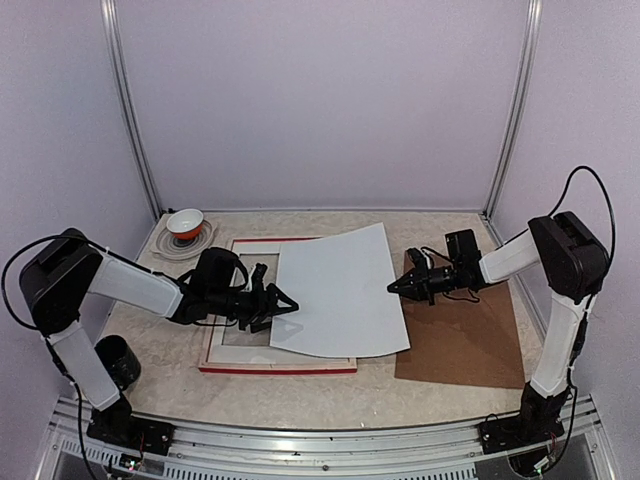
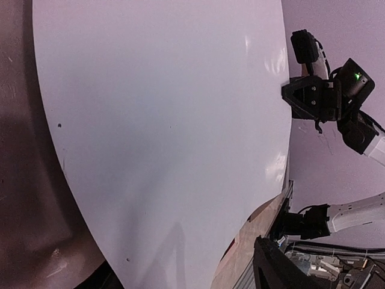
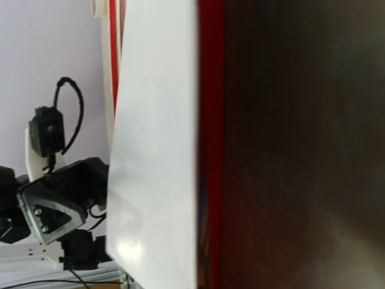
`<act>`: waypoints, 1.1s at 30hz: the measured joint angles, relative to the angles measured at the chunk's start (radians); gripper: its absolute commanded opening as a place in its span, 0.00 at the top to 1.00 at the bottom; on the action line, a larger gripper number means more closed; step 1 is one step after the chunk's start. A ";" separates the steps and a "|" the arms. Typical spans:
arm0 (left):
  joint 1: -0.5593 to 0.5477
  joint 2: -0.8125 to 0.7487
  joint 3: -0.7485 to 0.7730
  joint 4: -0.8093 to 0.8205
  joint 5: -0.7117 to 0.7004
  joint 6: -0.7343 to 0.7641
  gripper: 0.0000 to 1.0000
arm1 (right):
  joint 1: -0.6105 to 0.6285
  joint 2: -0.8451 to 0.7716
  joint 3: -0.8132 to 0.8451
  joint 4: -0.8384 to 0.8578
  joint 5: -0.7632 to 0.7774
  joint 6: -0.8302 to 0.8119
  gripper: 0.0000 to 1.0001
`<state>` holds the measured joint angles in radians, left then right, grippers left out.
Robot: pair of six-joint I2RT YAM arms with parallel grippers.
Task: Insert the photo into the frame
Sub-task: Position the photo on the mat board.
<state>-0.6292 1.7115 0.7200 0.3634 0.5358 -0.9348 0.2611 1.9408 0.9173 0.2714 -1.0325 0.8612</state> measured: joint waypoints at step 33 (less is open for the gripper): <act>-0.034 -0.097 0.016 -0.228 -0.219 0.158 0.76 | 0.089 0.013 0.156 -0.222 0.141 -0.159 0.60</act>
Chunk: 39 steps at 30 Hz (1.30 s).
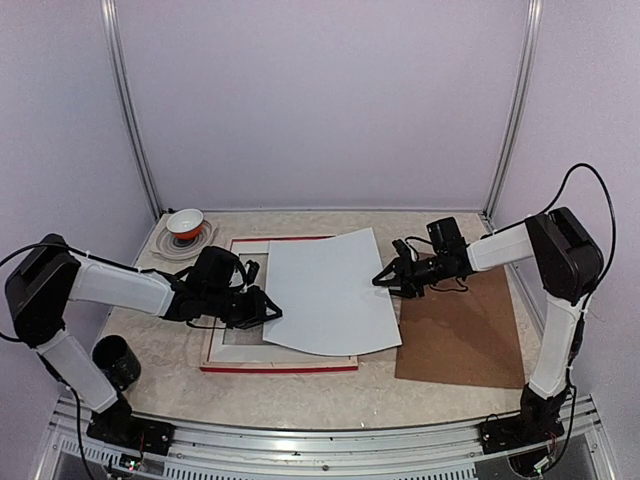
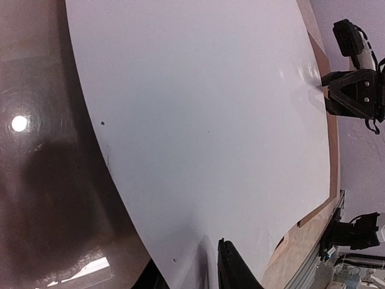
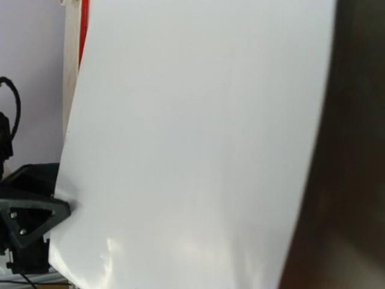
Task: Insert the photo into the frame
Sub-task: Position the photo on the mat board.
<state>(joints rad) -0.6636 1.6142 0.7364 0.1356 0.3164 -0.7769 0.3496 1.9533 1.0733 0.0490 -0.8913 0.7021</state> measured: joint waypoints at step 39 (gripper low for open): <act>0.016 -0.117 -0.050 -0.182 -0.197 0.049 0.76 | 0.096 0.045 0.169 -0.182 0.118 -0.079 0.47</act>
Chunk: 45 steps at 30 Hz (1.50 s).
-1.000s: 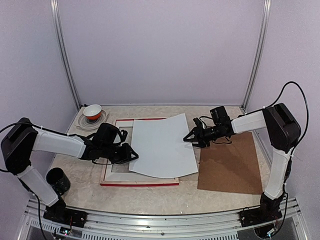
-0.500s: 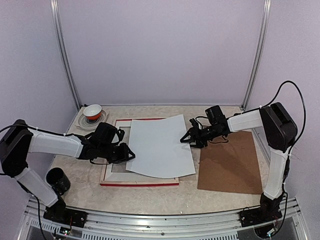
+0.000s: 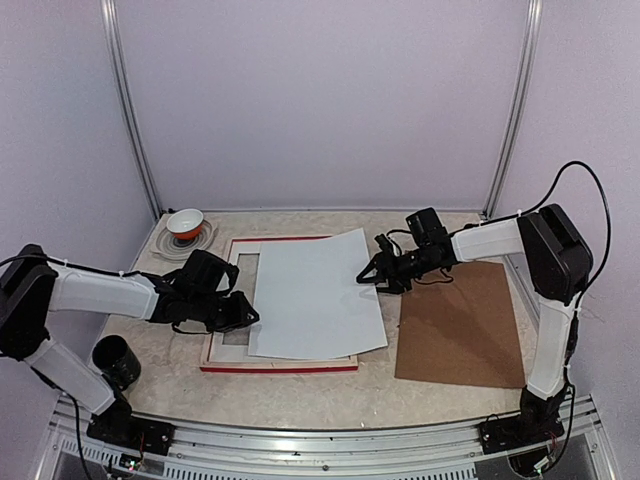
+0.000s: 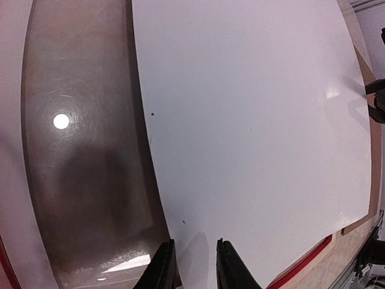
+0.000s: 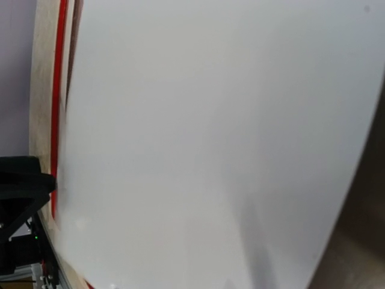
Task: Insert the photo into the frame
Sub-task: Position the photo on the mat board.
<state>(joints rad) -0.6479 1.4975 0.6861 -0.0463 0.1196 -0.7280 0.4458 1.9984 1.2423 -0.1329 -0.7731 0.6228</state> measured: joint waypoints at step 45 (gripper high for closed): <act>0.203 -0.083 -0.031 -0.100 -0.147 0.008 0.57 | 0.110 0.068 0.215 -0.255 0.217 -0.132 0.42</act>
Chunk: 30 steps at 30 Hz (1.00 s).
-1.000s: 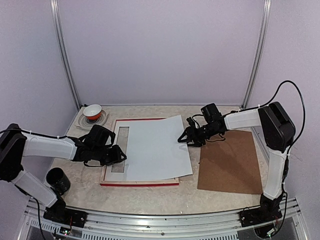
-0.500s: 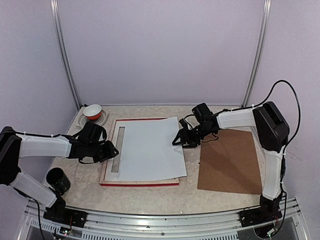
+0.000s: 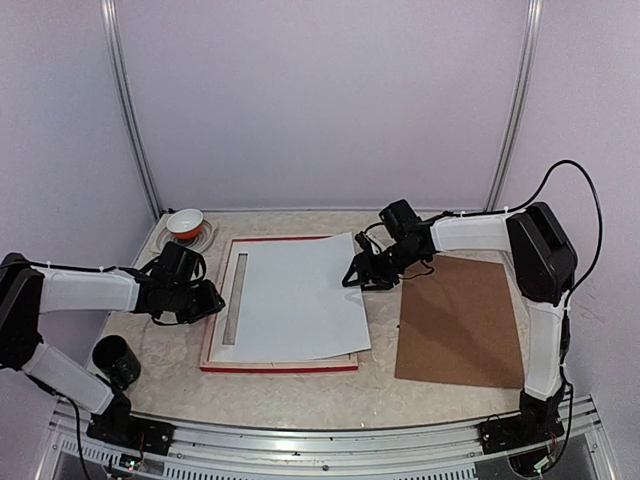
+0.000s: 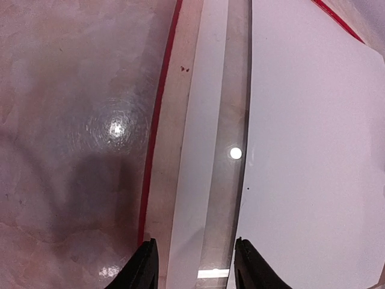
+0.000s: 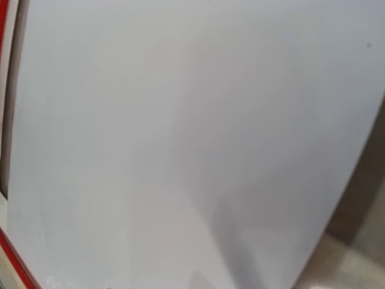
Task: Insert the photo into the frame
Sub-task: Position the photo on the mat board.
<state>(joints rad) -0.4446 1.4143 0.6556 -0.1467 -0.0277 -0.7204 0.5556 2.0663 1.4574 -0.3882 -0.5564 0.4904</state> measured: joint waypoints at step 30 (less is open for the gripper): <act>0.001 0.058 -0.026 0.111 0.001 -0.038 0.61 | 0.019 0.045 -0.014 0.151 -0.186 0.090 0.53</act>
<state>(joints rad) -0.4435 1.4719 0.6296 -0.0353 -0.0265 -0.7586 0.5751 2.1113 1.4429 -0.2371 -0.7422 0.5800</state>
